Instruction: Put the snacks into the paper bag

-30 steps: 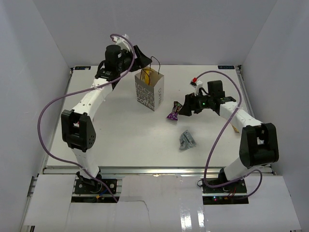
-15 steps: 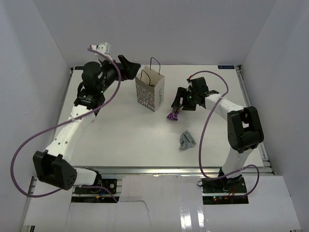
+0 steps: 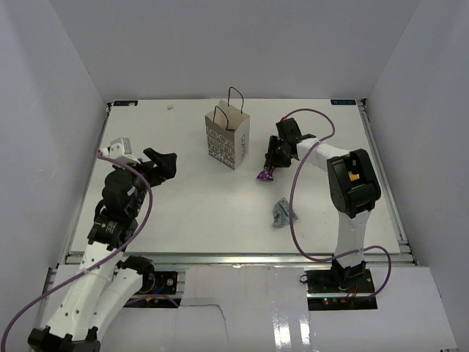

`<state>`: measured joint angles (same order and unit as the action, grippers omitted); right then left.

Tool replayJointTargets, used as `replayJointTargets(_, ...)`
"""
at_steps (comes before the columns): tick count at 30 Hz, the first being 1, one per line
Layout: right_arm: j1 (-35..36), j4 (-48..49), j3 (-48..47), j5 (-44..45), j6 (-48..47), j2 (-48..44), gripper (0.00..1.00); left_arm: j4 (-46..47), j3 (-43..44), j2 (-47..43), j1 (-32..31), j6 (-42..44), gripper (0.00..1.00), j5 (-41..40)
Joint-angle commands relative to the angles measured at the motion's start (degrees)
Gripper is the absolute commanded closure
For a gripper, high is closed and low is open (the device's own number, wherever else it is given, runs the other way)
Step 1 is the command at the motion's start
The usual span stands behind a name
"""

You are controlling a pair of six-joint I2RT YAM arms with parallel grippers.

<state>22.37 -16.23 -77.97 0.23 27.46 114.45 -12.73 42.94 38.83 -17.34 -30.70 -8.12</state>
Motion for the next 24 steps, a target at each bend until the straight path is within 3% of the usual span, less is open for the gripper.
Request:
replayJointTargets(1, 0.22, 0.50, -2.27, 1.00, -1.71, 2.00, 0.53, -4.23, -3.11, -3.67, 0.29, -4.01, 0.02, -4.45)
replayJointTargets(5, 0.04, 1.20, -3.06, 0.30, -5.39, 1.48, 0.67, -5.02, -4.44, -4.99, 0.21, -5.78, 0.02, -4.97)
replayJointTargets(10, -1.18, 2.08, -2.97, -4.26, -10.40, -1.86, 0.73, -5.29, -4.88, -4.11, 0.29, -6.39, 0.02, -4.36)
replayJointTargets(13, -2.24, 3.83, -2.45, -10.84, -17.51, -5.28, 0.76, -5.37, -5.14, -3.94, 0.29, -6.65, 0.02, -4.36)
replayJointTargets(19, -3.47, 7.34, -0.78, -37.54, -36.30, -13.98, 0.81, -5.20, -5.85, -4.29, 0.29, -6.57, 0.02, -4.45)
replayJointTargets(24, -3.39, 11.92, 1.25, -45.57, -45.03, -22.42, 0.82, -5.11, -6.37, -4.46, 0.29, -6.57, 0.02, -4.54)
